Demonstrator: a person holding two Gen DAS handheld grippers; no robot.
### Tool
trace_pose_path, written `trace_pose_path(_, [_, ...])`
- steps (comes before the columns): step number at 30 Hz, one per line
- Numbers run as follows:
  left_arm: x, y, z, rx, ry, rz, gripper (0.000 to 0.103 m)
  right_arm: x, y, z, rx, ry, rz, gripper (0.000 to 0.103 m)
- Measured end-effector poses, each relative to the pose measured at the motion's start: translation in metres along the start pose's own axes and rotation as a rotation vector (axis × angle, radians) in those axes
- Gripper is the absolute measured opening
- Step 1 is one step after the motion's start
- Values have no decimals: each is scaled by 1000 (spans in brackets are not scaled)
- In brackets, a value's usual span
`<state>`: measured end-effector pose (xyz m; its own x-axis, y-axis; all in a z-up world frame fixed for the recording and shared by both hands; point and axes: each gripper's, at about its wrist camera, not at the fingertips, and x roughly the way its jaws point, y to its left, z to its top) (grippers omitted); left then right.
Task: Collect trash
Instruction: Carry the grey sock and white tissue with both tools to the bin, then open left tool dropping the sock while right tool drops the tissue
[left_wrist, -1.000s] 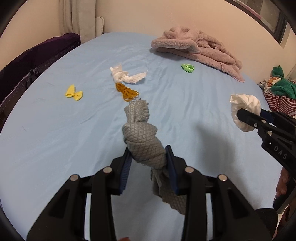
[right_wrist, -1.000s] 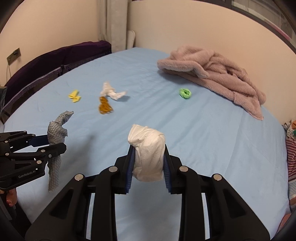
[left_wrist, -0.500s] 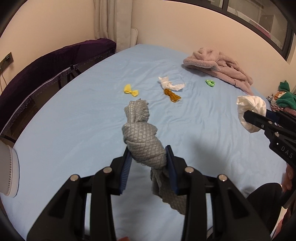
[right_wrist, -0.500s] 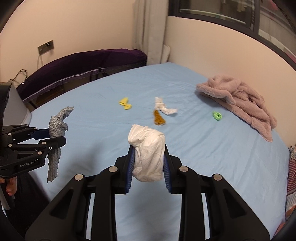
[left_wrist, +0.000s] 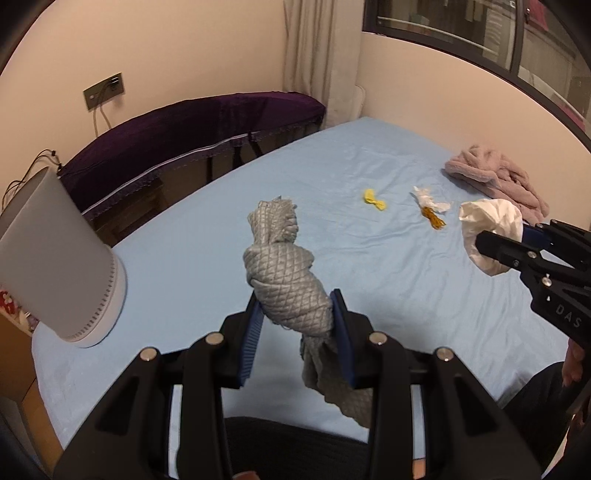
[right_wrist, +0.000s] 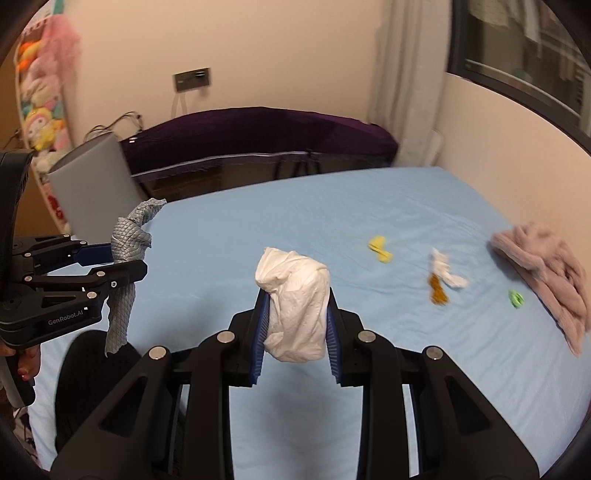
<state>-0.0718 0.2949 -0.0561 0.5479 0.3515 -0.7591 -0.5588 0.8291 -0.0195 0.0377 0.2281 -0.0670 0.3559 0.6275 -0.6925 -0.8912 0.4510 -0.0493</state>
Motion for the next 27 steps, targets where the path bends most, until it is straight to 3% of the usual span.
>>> trace_pose_path(6, [-40,81,-5,-91,-20,124,37,20,80,47,-98,-13,148,26])
trace_pose_path(8, [-56,110,-6,-123,-23,163,37,23,90,55,-112,-16,170,26])
trace_pose_path(10, [-72,133,-4,-140,-36,207,37,26,132,85,-160,-30,245,26])
trace_pose_path(17, [-130,218,13,-214,-98,343,37,35,211,149,-252,-43,363,26])
trace_pose_path(27, [-172,290,59,-265,-123,384,37,44,306,249,-314,-31,477,26])
